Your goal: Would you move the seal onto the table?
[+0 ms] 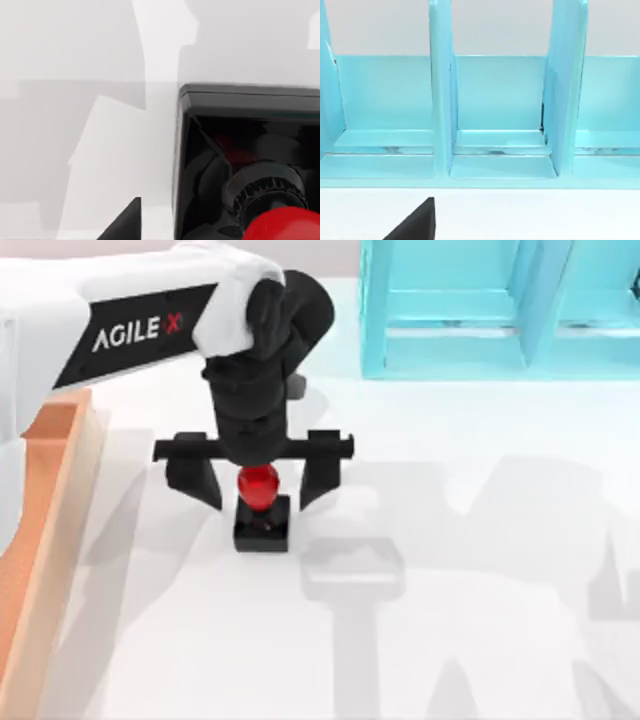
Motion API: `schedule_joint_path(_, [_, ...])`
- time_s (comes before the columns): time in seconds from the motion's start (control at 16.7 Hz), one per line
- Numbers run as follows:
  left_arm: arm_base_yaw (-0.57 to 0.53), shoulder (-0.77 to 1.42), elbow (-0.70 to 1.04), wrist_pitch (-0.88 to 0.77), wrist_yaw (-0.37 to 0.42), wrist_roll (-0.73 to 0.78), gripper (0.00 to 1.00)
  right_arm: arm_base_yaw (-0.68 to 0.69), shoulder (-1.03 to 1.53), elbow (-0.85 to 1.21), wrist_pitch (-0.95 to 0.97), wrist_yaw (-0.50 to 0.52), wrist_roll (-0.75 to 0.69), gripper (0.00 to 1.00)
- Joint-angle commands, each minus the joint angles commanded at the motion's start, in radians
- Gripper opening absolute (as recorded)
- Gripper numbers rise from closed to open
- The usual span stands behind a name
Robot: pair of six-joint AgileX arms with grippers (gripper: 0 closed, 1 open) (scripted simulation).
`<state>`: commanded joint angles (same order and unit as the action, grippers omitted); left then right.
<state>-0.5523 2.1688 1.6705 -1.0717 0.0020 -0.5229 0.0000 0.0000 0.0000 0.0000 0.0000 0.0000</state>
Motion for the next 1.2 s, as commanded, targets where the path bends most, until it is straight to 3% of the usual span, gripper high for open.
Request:
schedule_joint_path(0.6, [0.001, 0.007, 0.038, -0.035, 0.000, -0.002, 1.00, 0.000, 0.000, 0.000, 0.000, 0.000, 0.000, 1.00])
schedule_joint_path(1.2, [-0.005, 0.042, 0.593, -0.555, 0.001, -0.006, 1.00, 0.000, 0.000, 0.000, 0.000, 0.000, 0.000, 1.00])
